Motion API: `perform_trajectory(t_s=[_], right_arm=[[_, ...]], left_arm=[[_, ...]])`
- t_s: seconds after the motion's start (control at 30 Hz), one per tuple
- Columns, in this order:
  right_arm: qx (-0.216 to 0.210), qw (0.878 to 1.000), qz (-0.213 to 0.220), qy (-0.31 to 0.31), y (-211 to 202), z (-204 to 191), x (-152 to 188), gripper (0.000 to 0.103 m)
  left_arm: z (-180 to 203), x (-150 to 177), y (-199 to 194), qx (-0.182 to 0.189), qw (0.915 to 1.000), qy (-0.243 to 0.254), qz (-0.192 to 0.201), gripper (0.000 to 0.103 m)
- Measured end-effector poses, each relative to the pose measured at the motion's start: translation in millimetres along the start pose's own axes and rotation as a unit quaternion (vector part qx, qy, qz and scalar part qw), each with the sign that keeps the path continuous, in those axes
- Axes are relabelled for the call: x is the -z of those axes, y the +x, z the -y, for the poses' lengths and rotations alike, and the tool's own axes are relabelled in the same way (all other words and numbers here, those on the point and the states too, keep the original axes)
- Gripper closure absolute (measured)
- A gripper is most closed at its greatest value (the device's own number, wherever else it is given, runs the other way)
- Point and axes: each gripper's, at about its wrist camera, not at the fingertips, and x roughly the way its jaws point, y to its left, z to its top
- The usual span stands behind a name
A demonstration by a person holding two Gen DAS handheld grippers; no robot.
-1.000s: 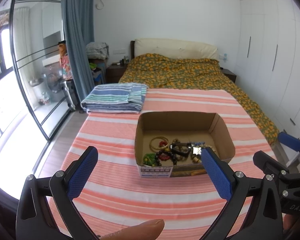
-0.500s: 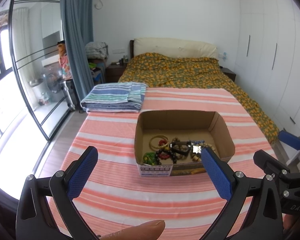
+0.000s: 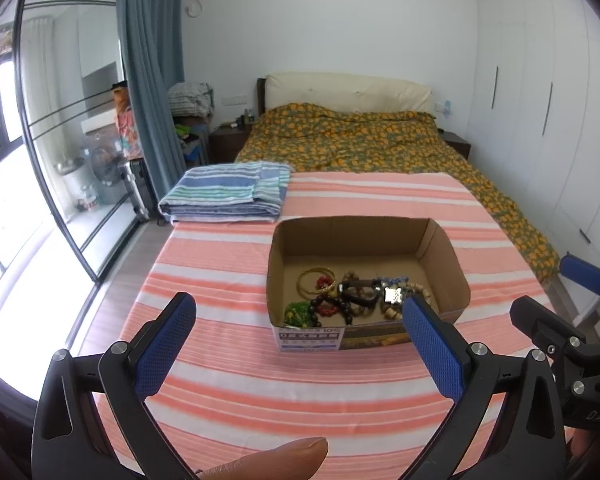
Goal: Organize jewelry
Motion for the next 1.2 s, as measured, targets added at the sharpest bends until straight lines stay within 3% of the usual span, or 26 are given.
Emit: perform_trajectory(t_s=[1.2], right_arm=[[0.009, 1.000, -0.009, 0.003, 2.0, 4.6, 5.3, 0.007]], left_arm=[[5.5, 3.2, 1.2, 0.005, 1.0000, 0.008, -0.001, 0.000]])
